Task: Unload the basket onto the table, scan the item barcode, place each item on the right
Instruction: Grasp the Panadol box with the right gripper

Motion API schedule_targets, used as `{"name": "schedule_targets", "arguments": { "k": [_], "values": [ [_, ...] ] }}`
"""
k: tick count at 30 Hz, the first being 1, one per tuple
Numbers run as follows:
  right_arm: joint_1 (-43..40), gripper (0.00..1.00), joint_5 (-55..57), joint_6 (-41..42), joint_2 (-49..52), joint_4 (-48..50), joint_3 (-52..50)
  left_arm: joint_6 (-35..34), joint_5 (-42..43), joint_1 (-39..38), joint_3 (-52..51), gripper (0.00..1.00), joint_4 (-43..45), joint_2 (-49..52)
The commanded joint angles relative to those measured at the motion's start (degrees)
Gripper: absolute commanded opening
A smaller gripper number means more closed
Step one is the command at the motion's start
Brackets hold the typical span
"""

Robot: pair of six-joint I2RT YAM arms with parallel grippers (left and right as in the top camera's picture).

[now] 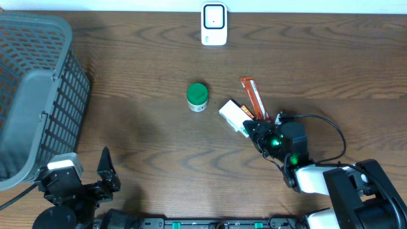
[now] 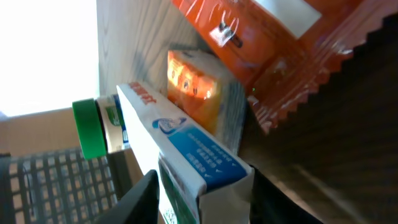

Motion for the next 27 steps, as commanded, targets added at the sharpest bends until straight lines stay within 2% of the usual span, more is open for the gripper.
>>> {"name": "schedule_targets", "arguments": {
  "k": [1, 7, 14, 27],
  "values": [
    [0.5, 0.38, -1.0, 0.3, 0.5, 0.2, -0.3, -0.4, -0.5, 0.1, -0.3, 0.85, 0.0, 0.3],
    [0.5, 0.32, -1.7, 0.3, 0.5, 1.0, -0.3, -0.4, -0.5, 0.1, -0.3, 0.85, 0.0, 0.3],
    [0.5, 0.22, -6.1, 0.3, 0.5, 6.9, -0.3, -0.4, -0.5, 0.1, -0.3, 0.85, 0.0, 0.3],
    [-1.4, 0.15, -12.1, 0.4, 0.5, 6.8, -0.3, -0.4, -0.5, 0.1, -0.3, 0.85, 0.0, 0.3]
  ]
}}
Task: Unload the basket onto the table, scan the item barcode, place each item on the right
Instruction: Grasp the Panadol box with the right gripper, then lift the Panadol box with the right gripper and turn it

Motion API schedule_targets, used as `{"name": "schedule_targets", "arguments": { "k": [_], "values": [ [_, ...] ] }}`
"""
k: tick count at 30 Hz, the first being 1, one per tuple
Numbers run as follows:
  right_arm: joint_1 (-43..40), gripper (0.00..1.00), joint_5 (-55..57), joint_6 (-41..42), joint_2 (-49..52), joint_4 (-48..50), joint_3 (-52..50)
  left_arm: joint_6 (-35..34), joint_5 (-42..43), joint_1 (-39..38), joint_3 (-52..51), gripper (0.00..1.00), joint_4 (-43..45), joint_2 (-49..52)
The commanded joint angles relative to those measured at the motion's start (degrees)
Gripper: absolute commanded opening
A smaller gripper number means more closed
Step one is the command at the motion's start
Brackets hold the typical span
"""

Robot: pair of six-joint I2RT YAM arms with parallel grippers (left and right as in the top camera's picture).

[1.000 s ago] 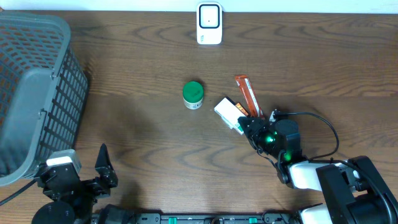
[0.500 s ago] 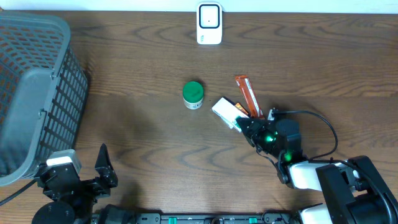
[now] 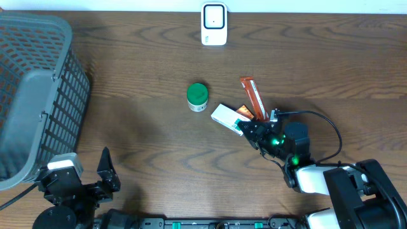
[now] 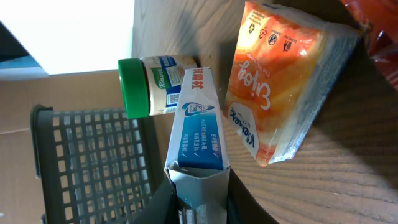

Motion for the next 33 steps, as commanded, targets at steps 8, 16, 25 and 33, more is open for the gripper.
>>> {"name": "schedule_targets", "arguments": {
  "k": [8, 16, 25, 33],
  "values": [
    [-4.3, 0.17, -10.5, 5.2, 0.4, 1.8, -0.2, -0.4, -0.5, 0.1, -0.3, 0.85, 0.0, 0.3],
    [-12.1, 0.18, -25.4, 14.3, 0.4, 1.8, -0.2, -0.4, -0.5, 0.1, -0.3, 0.85, -0.2, 0.3],
    [-18.7, 0.18, -40.4, 25.6, 0.4, 1.8, -0.2, -2.7, 0.8, 0.1, -0.3, 0.85, -2.1, 0.3],
    [-19.6, 0.18, -44.2, 36.5, 0.4, 2.8, -0.1, -2.7, 1.8, 0.1, -0.3, 0.85, -7.4, 0.3]
  ]
}}
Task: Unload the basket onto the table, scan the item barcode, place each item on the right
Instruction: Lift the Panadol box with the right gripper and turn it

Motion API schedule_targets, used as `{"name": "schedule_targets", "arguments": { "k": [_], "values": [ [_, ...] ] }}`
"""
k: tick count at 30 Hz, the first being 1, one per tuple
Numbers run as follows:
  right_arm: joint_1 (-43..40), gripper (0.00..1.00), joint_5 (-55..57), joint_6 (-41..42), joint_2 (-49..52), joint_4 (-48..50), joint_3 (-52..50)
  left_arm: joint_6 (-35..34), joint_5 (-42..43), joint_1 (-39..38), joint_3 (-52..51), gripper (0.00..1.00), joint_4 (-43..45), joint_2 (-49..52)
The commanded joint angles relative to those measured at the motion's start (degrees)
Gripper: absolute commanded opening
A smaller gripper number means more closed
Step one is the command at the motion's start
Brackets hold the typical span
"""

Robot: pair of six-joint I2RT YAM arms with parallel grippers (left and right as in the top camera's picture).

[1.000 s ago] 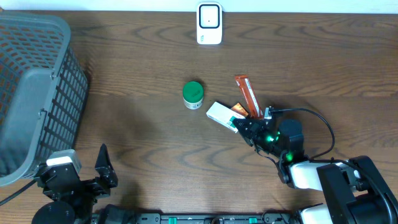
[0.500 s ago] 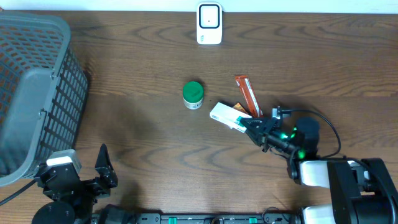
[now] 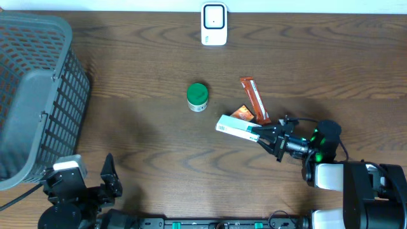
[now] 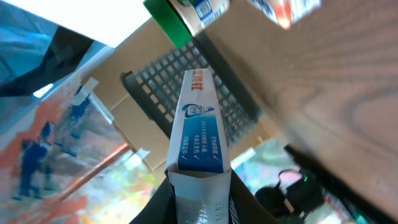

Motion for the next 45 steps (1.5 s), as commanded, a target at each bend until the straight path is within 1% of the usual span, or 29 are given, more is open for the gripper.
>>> {"name": "schedule_targets", "arguments": {
  "k": [1, 3, 5, 12, 17, 20, 23, 25, 27, 34, 36, 39, 42, 45],
  "values": [
    [-0.5, 0.18, -4.8, 8.3, 0.4, 2.1, -0.1, -1.0, 0.4, 0.1, -0.3, 0.85, -1.6, 0.3],
    [-0.5, 0.18, -5.7, 12.8, 0.4, 6.1, -0.1, -1.0, 0.4, 0.1, -0.3, 0.85, -2.7, 0.3],
    [-0.5, 0.18, -5.6, 13.6, 0.3, 9.8, 0.1, -1.0, 0.4, 0.1, -0.3, 0.85, -3.6, 0.3],
    [-0.5, 0.2, -5.9, 13.6, 0.2, 9.9, 0.3, -1.0, 0.4, 0.1, -0.3, 0.85, -5.3, 0.3],
    [-0.4, 0.19, -5.7, 13.6, 0.2, 11.6, 0.3, -1.0, 0.4, 0.1, -0.3, 0.85, -5.3, 0.3],
    [-0.5, 0.18, -3.4, 13.6, 0.2, 19.2, 0.4, -1.0, 0.4, 0.1, -0.3, 0.85, -5.3, 0.3],
    [-0.5, 0.23, -0.5, 13.5, 0.2, 27.9, 1.3, -1.0, 0.4, 0.1, -0.3, 0.85, -5.3, 0.3],
    [-0.4, 0.24, 0.9, 12.3, 0.2, 32.1, 3.1, -1.0, 0.4, 0.1, -0.3, 0.85, -5.3, 0.3],
    [-0.4, 0.24, 1.0, 9.7, 0.2, 33.2, 5.5, -1.0, 0.4, 0.1, -0.3, 0.85, -5.3, 0.3],
    [0.7, 0.18, -0.4, -1.6, 0.2, 31.2, 14.7, -1.0, 0.4, 0.1, -0.3, 0.85, -5.3, 0.3],
    [1.2, 0.16, -0.3, -5.3, 0.2, 28.3, 16.4, -1.0, 0.4, 0.1, -0.3, 0.85, -5.3, 0.3],
    [1.7, 0.13, -0.2, -12.9, 0.2, 19.2, 18.4, -1.0, 0.4, 0.1, -0.3, 0.85, -5.3, 0.3],
    [2.1, 0.13, 0.7, -19.9, 0.2, 12.9, 18.9, -1.0, 0.4, 0.1, -0.3, 0.85, -5.3, 0.3],
    [2.9, 0.15, 1.9, -26.4, 0.2, 11.5, 18.9, -1.0, 0.4, 0.1, -0.3, 0.85, -5.3, 0.3]
  ]
}}
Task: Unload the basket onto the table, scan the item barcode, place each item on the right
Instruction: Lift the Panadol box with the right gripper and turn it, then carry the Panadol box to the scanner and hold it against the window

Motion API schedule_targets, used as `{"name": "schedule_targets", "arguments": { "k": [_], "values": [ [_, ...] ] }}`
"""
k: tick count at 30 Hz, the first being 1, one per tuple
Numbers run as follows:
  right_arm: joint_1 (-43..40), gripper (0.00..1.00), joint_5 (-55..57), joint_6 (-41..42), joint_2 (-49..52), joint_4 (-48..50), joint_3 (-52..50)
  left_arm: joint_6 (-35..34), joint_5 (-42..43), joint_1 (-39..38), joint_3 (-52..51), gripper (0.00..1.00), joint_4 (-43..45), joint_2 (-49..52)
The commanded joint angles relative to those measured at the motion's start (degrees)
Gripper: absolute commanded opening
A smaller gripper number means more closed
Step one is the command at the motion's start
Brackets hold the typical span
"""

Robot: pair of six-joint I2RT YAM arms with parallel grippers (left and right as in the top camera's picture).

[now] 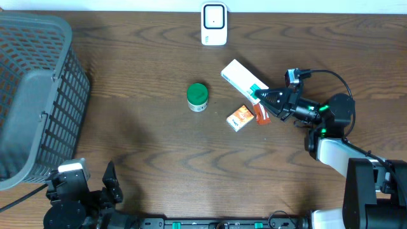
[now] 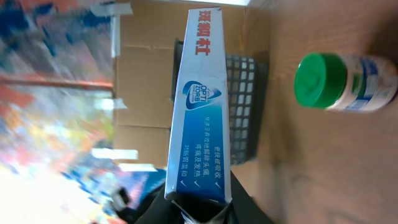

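Note:
My right gripper (image 1: 262, 95) is shut on one end of a long white, blue and green toothpaste box (image 1: 243, 79), held above the table right of centre. In the right wrist view the box (image 2: 202, 99) runs up the frame from the gripper (image 2: 202, 208), its blue side facing the camera. The white barcode scanner (image 1: 213, 24) stands at the table's far edge, up and left of the box. The left gripper is out of view.
A green-lidded jar (image 1: 197, 97) lies left of the box. A small orange packet (image 1: 240, 117) and an orange sachet (image 1: 261, 113) lie under my right arm. A dark mesh basket (image 1: 35, 95) fills the left side.
My right gripper, still shut on the toothpaste box, has moved from below the orange packet to above it, closer to the scanner. The box now points up-left. The orange packet lies slightly lower.
First my right gripper was at the box's end as it lay on the table beside the orange packet and sachet. Then the box was shifted left toward the jar. Later it was held lifted lower on the table, and now it is higher, nearer the scanner.

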Motion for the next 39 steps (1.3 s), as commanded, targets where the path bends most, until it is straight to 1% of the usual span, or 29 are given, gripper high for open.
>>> {"name": "schedule_targets", "arguments": {
  "k": [1, 6, 8, 13, 15, 18, 21, 24, 33, 36, 39],
  "values": [
    [1.1, 0.15, 1.9, -12.4, -0.1, -0.3, 1.1, -0.1, 0.3, 0.1, -0.3, 0.85, -0.1, 0.3],
    [2.1, 0.17, 5.1, -15.7, -0.1, -0.3, 1.1, -0.1, 0.3, 0.1, -0.3, 0.85, -0.1, 0.3],
    [2.4, 0.17, 6.7, -18.9, -0.1, -0.3, 1.2, -0.1, 0.3, 0.1, -0.3, 0.85, -0.1, 0.3],
    [3.9, 0.16, 10.4, -30.0, -0.1, -1.6, 2.2, -0.1, 0.3, 0.1, -0.3, 0.85, -0.1, 0.3],
    [4.7, 0.16, 12.3, -35.0, -0.1, -4.9, 3.6, -0.1, 0.3, 0.1, -0.3, 0.85, -0.1, 0.3],
    [5.4, 0.15, 18.1, -42.7, -0.1, -15.5, 6.5, -0.1, 0.3, 0.1, -0.3, 0.86, -0.1, 0.3],
    [6.1, 0.13, 27.1, -50.3, -0.1, -27.2, 10.2, -0.1, 0.3, 0.1, -0.3, 0.85, -0.1, 0.3],
    [7.0, 0.12, 36.0, -54.7, -0.1, -33.3, 13.6, -0.1, 0.3, 0.1, -0.3, 0.85, -0.1, 0.3],
    [11.6, 0.15, 53.6, -61.0, 0.8, -35.2, 20.5, -0.1, 0.3, 0.1, -0.3, 0.85, -0.1, 0.3],
    [13.6, 0.16, 57.7, -63.0, 3.5, -35.2, 22.9, -0.1, 0.3, 0.1, -0.3, 0.85, -0.1, 0.3],
    [15.3, 0.16, 59.6, -63.8, 8.6, -35.2, 26.8, -0.1, 0.3, 0.1, -0.3, 0.85, -0.1, 0.3]
  ]
}}
